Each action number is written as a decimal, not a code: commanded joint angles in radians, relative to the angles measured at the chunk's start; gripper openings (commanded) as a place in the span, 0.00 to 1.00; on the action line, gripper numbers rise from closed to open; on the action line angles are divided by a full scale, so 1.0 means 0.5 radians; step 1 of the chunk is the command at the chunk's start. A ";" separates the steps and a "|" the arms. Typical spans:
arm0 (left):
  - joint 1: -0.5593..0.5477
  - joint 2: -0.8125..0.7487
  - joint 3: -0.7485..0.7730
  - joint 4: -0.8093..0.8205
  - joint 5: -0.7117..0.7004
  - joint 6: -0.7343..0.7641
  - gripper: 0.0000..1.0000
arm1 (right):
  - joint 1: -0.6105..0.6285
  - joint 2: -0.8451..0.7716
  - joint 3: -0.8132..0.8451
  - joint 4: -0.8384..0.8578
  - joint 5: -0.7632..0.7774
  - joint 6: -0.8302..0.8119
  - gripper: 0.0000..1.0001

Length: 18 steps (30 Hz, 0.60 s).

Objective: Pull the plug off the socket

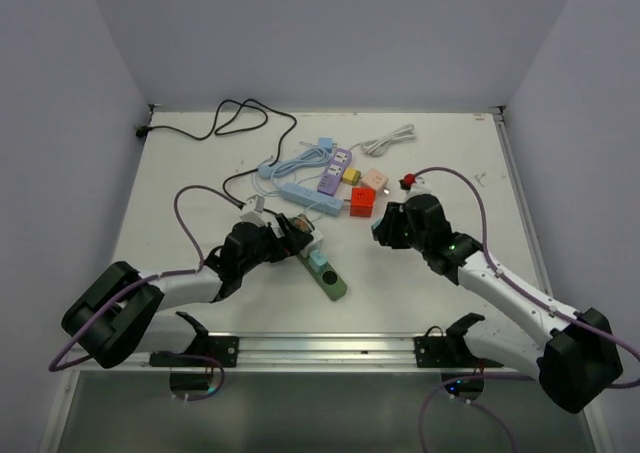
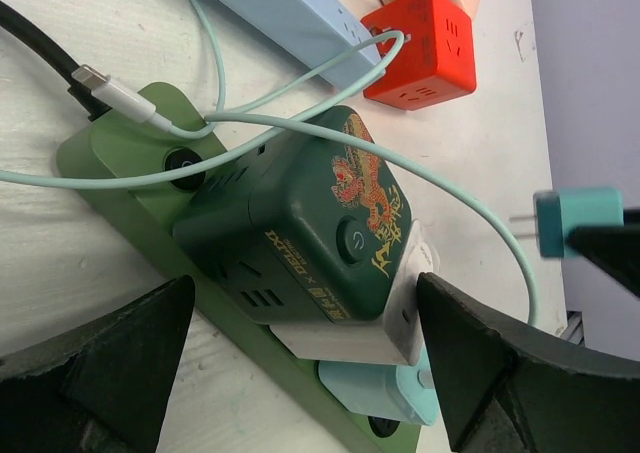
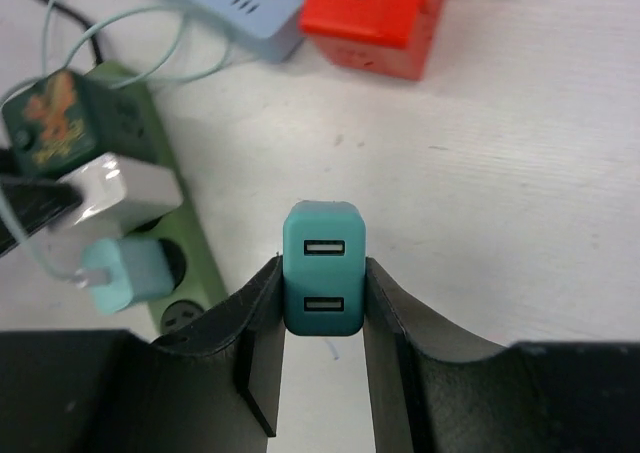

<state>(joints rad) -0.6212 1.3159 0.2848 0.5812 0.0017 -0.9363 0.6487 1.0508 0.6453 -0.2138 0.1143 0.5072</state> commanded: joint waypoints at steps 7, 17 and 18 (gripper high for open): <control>0.018 -0.009 0.022 -0.613 -0.092 0.262 0.95 | -0.974 0.300 0.050 0.418 -0.945 0.133 0.36; 0.018 -0.098 0.053 -0.705 -0.083 0.299 0.96 | -1.040 0.883 0.246 0.756 -1.085 0.219 0.39; 0.018 -0.119 0.044 -0.711 -0.086 0.302 0.96 | -1.040 0.926 0.256 0.762 -1.069 0.222 0.40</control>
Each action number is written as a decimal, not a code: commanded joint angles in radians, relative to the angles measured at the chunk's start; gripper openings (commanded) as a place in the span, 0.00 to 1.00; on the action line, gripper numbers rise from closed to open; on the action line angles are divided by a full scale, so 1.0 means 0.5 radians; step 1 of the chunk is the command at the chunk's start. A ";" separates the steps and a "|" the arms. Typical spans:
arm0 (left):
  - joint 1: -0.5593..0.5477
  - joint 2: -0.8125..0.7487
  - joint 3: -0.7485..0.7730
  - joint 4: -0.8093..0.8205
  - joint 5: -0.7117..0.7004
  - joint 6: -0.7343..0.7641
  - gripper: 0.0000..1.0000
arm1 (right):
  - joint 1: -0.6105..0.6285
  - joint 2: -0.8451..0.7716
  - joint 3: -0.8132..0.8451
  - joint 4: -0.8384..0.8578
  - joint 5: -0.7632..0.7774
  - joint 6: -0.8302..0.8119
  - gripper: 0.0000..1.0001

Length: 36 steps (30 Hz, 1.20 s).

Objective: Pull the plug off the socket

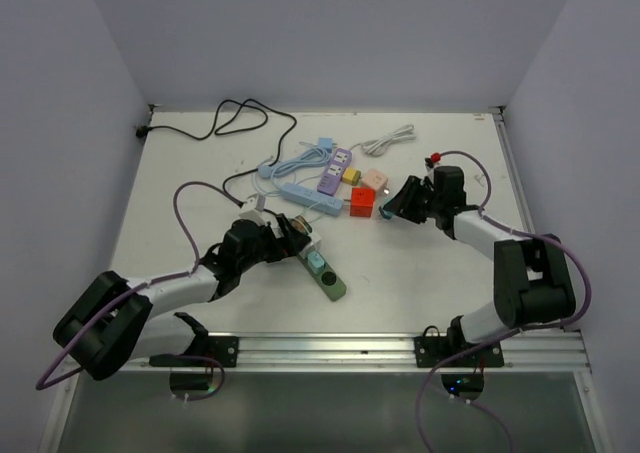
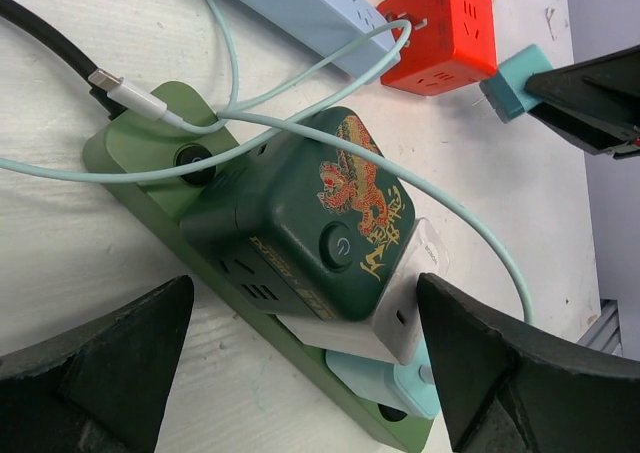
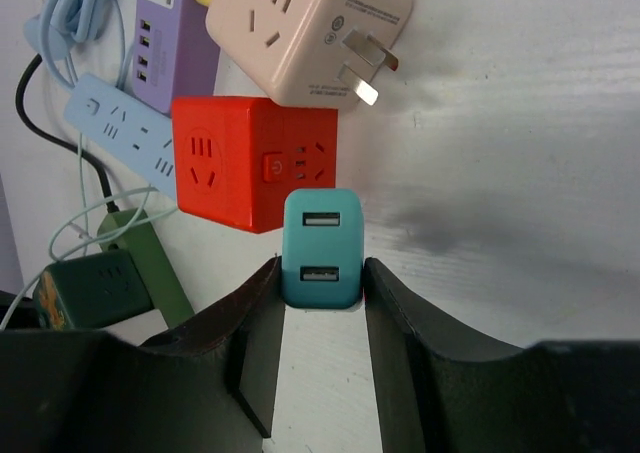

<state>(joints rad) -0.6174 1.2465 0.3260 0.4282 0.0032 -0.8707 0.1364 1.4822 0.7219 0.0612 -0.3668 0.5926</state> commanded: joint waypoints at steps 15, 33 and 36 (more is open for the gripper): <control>0.011 -0.063 -0.048 -0.458 -0.086 0.235 0.97 | -0.058 0.104 0.148 0.037 0.046 -0.038 0.49; 0.011 -0.100 -0.032 -0.470 -0.086 0.247 0.98 | 0.950 -0.808 -0.204 -0.052 0.375 -0.516 0.66; 0.011 -0.106 -0.029 -0.476 -0.086 0.253 0.98 | 1.131 -0.808 -0.232 0.018 0.341 -0.550 0.67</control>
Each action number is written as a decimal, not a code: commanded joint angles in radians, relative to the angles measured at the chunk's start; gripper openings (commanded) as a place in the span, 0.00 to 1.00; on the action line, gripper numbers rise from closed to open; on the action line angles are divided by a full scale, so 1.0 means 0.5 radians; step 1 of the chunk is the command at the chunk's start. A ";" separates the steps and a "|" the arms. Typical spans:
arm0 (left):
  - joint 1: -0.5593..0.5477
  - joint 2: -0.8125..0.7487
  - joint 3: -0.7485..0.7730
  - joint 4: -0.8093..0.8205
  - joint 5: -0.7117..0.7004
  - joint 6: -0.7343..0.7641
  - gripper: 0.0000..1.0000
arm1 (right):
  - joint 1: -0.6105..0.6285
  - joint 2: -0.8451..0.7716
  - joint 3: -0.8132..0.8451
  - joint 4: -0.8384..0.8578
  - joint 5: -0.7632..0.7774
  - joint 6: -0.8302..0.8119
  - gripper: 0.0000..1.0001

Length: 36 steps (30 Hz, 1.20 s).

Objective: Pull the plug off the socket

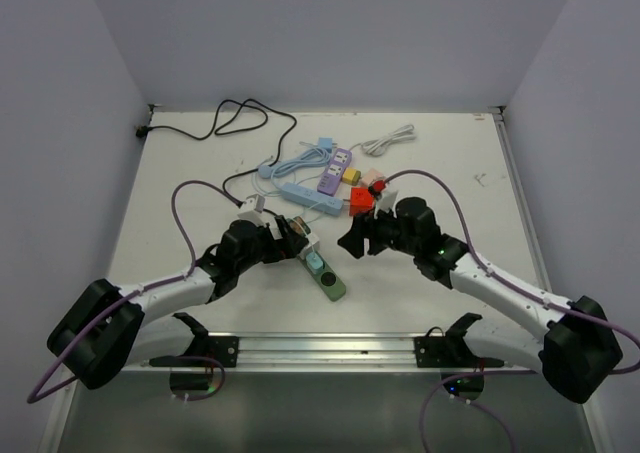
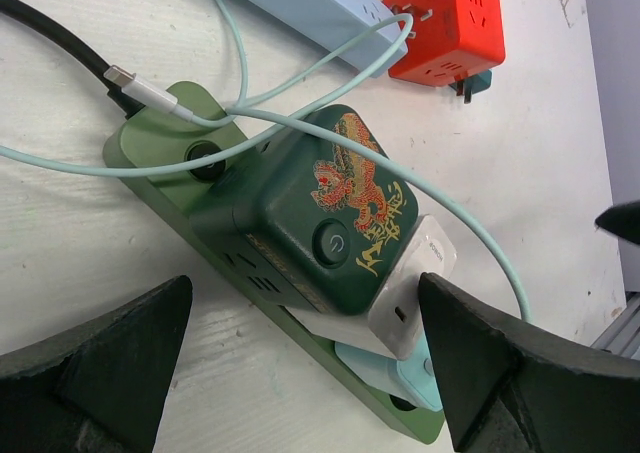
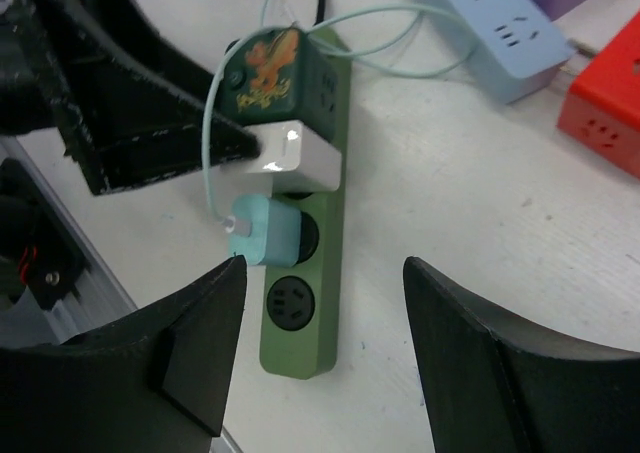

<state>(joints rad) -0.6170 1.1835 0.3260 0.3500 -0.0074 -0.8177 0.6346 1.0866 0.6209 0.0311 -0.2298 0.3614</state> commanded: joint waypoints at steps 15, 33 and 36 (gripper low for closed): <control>0.010 -0.023 -0.044 -0.350 -0.056 0.163 0.98 | 0.863 0.575 0.191 0.165 0.821 -0.217 0.70; 0.007 0.011 -0.060 -0.313 -0.050 0.169 0.98 | 0.955 0.867 0.326 0.232 1.012 -0.186 0.50; 0.010 0.026 -0.060 -0.304 -0.043 0.166 0.99 | 0.955 0.870 0.317 0.235 1.033 -0.183 0.37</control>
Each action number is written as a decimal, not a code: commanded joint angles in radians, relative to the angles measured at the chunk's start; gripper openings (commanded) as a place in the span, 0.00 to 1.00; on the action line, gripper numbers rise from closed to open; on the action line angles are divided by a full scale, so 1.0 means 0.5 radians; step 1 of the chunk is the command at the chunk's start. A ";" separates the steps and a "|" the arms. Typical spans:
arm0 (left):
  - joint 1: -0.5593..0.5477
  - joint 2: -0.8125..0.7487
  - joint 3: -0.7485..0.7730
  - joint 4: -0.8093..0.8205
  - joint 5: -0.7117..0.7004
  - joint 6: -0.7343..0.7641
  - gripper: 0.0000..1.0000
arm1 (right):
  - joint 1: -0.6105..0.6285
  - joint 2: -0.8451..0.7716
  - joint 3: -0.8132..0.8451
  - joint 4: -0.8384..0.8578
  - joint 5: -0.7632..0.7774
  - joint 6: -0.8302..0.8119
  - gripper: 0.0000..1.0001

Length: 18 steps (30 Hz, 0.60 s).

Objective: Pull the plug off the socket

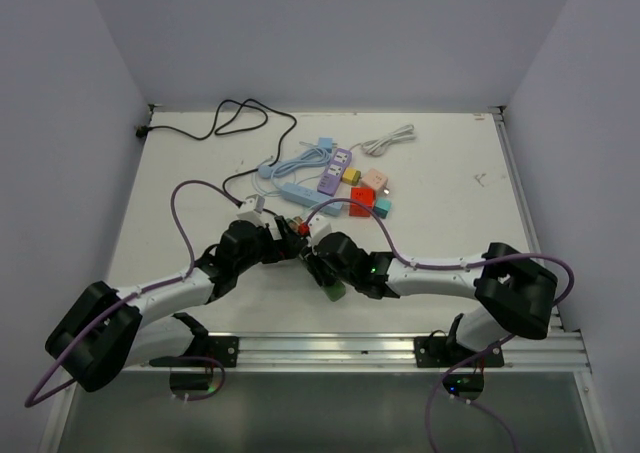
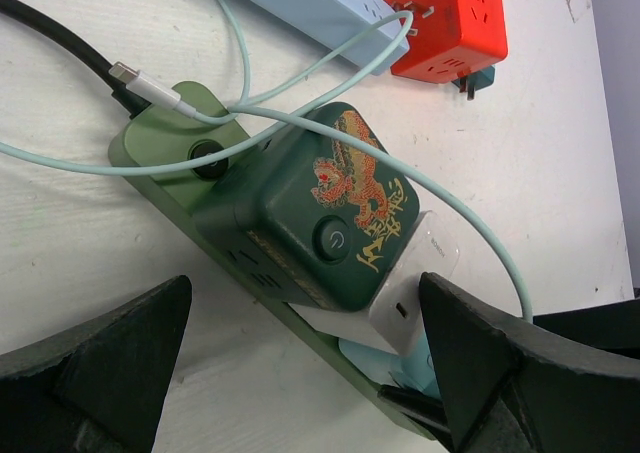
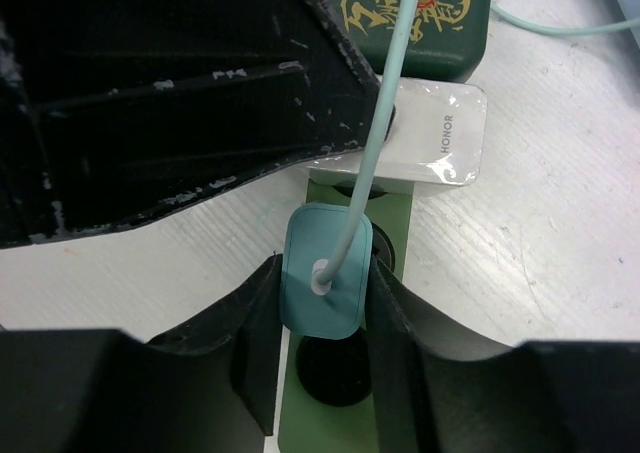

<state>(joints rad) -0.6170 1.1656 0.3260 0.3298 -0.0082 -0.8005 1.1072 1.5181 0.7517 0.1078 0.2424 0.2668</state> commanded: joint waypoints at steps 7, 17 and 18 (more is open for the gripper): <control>0.010 0.092 -0.066 -0.303 -0.100 0.116 0.99 | 0.007 -0.063 0.058 0.073 0.055 0.067 0.20; 0.010 0.105 -0.158 -0.301 -0.146 0.049 0.99 | -0.269 -0.217 -0.074 0.195 -0.361 0.313 0.18; 0.010 0.117 -0.161 -0.304 -0.149 0.046 0.99 | -0.285 -0.226 -0.092 0.202 -0.380 0.322 0.18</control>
<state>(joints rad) -0.6174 1.1801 0.3115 0.3683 -0.0185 -0.8280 1.0172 1.4765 0.7185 0.1177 0.1249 0.3538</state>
